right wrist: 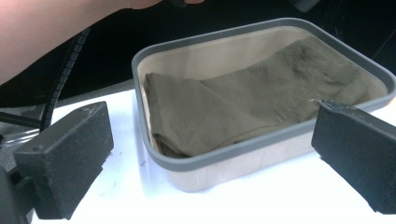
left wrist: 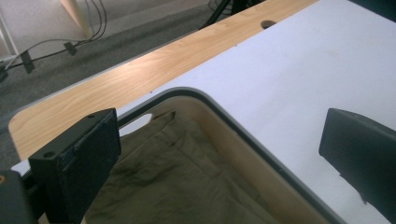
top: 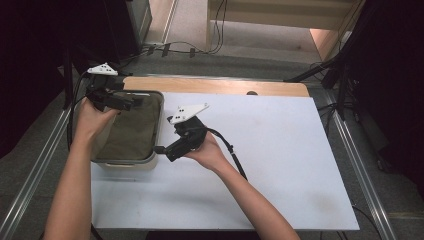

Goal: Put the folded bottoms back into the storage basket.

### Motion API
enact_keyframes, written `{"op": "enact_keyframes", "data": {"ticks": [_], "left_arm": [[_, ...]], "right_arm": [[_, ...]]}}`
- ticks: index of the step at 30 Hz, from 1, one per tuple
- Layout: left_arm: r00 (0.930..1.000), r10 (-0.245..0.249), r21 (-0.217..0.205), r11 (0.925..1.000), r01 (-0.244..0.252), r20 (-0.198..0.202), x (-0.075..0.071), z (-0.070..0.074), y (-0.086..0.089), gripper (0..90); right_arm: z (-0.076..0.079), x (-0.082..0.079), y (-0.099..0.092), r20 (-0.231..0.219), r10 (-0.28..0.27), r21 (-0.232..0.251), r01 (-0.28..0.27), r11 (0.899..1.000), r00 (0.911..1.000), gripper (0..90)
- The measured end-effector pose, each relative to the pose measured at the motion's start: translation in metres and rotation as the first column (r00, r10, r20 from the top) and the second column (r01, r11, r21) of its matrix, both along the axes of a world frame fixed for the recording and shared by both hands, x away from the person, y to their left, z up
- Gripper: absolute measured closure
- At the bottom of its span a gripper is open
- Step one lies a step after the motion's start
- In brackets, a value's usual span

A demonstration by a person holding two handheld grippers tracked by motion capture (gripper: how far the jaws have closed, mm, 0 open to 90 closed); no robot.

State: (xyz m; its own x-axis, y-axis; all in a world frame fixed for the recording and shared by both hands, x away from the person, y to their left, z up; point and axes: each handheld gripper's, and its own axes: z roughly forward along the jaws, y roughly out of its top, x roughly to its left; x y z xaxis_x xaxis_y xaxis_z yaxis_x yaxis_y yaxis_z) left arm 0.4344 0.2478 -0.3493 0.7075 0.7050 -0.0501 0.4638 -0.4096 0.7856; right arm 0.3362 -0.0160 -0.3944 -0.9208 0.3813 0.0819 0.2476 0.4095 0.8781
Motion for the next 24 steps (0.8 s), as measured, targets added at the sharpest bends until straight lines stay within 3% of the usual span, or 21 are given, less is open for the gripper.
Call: {"op": "enact_keyframes", "data": {"ticks": [6, 24], "left_arm": [[0.9997, -0.013, -0.012, 0.9998, 0.013, 0.022, -0.008, 0.002, -0.006, 0.0], [0.9974, -0.061, -0.036, 0.9974, 0.063, 0.039, -0.026, 0.007, -0.023, 0.0]], "right_arm": [[0.003, -0.004, -0.013, 0.006, -0.010, 0.013, 0.010, 1.000, 0.9999, 0.0], [0.006, -0.014, -0.050, 0.010, -0.035, 0.044, 0.034, 0.998, 0.9993, 0.0]]}}
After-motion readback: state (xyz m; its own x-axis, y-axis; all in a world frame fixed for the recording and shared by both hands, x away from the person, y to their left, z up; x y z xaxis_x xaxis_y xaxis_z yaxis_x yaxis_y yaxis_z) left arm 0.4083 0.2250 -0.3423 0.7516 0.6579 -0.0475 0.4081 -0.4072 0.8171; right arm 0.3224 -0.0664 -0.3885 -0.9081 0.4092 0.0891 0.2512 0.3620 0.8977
